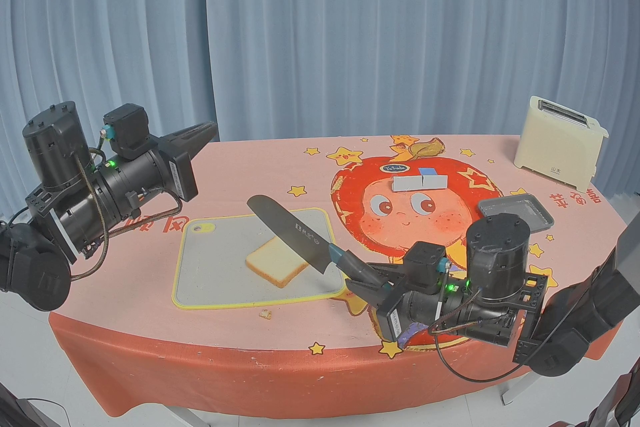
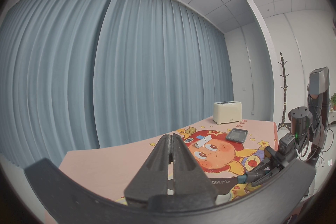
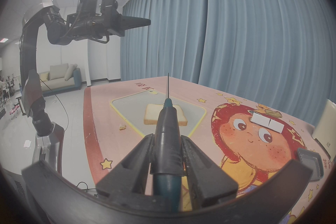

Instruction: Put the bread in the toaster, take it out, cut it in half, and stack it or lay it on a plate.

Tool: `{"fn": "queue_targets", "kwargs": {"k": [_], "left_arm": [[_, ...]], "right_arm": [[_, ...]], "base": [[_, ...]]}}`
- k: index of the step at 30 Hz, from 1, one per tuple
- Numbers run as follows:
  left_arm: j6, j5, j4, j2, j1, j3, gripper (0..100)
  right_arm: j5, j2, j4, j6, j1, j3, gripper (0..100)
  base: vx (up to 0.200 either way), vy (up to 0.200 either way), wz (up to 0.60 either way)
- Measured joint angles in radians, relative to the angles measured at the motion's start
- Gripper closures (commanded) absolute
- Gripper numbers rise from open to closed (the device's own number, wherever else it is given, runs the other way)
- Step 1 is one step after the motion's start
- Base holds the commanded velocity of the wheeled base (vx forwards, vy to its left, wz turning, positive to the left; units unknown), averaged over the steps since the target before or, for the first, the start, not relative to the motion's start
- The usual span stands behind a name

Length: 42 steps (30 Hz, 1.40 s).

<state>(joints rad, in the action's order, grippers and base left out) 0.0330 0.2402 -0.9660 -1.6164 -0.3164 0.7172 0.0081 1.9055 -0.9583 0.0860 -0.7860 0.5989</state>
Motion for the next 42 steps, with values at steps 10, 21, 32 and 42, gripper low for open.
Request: {"fn": "queue_targets", "kwargs": {"k": [10, 21, 32, 42], "left_arm": [[0.005, -0.002, 0.008, -0.027, -0.007, -0.035, 100], [0.068, 0.001, 0.179, -0.065, -0.072, 0.128, 100], [0.073, 0.0, 0.286, -0.083, -0.084, 0.235, 100], [0.074, 0.0, 0.294, -0.088, -0.08, 0.226, 100]], "right_arm": [[-0.003, 0.001, 0.001, 0.007, -0.015, -0.012, 100], [-0.003, -0.011, 0.16, 0.04, -0.002, 0.077, 100], [-0.009, -0.079, 0.269, 0.062, 0.002, 0.149, 100], [-0.01, -0.1, 0.266, 0.071, 0.016, 0.113, 100]], "base": [[0.0, 0.0, 0.0], [0.0, 0.0, 0.0], [0.0, 0.0, 0.0], [0.0, 0.0, 0.0]]}}
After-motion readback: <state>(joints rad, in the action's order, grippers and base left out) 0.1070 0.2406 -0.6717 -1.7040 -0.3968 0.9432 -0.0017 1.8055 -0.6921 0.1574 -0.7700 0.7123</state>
